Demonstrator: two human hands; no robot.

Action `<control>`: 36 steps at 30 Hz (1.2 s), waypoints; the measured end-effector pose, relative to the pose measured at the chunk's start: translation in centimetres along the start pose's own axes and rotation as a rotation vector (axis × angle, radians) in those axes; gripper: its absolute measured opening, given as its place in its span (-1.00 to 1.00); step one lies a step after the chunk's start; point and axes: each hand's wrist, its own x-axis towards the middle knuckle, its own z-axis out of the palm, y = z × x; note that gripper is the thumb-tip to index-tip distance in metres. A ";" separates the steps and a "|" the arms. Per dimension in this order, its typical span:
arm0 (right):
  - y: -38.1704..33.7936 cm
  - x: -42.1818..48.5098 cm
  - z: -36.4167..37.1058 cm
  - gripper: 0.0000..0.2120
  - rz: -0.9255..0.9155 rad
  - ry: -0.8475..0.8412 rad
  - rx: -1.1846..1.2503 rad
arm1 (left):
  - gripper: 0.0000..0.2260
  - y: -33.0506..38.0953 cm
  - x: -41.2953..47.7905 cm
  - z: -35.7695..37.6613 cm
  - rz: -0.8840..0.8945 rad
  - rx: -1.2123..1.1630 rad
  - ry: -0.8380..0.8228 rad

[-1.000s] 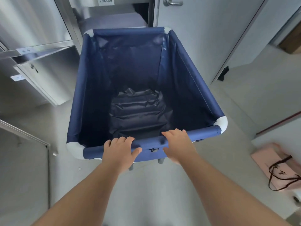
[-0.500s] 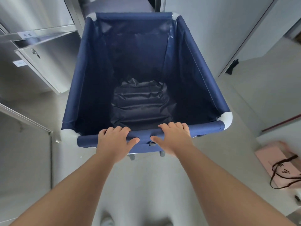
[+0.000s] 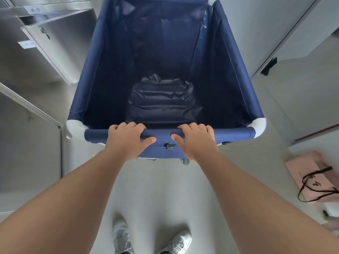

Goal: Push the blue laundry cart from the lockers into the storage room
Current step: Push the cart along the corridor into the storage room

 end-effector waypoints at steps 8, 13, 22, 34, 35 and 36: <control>-1.5 -3.0 0.0 -0.49 -0.039 -0.084 -0.052 | -0.54 -1.0 -2.9 0.5 0.015 -0.011 0.045; -3.5 -5.0 0.2 -0.45 0.022 -0.070 -0.058 | -0.54 -2.2 -4.7 0.8 0.038 0.008 0.078; -10.4 -10.6 2.0 -0.35 0.103 -0.052 -0.032 | -0.53 -8.2 -10.7 0.8 0.136 0.008 0.052; -14.4 -22.4 4.1 -0.57 0.015 -0.066 -0.178 | -0.54 -10.1 -22.6 1.4 0.209 0.054 -0.008; -14.6 -23.3 4.2 -0.61 0.020 -0.070 -0.178 | -0.53 -10.1 -23.6 1.5 0.210 0.051 -0.018; -14.8 -24.3 4.3 -0.63 0.025 -0.076 -0.168 | -0.53 -10.1 -24.5 1.5 0.207 0.038 -0.032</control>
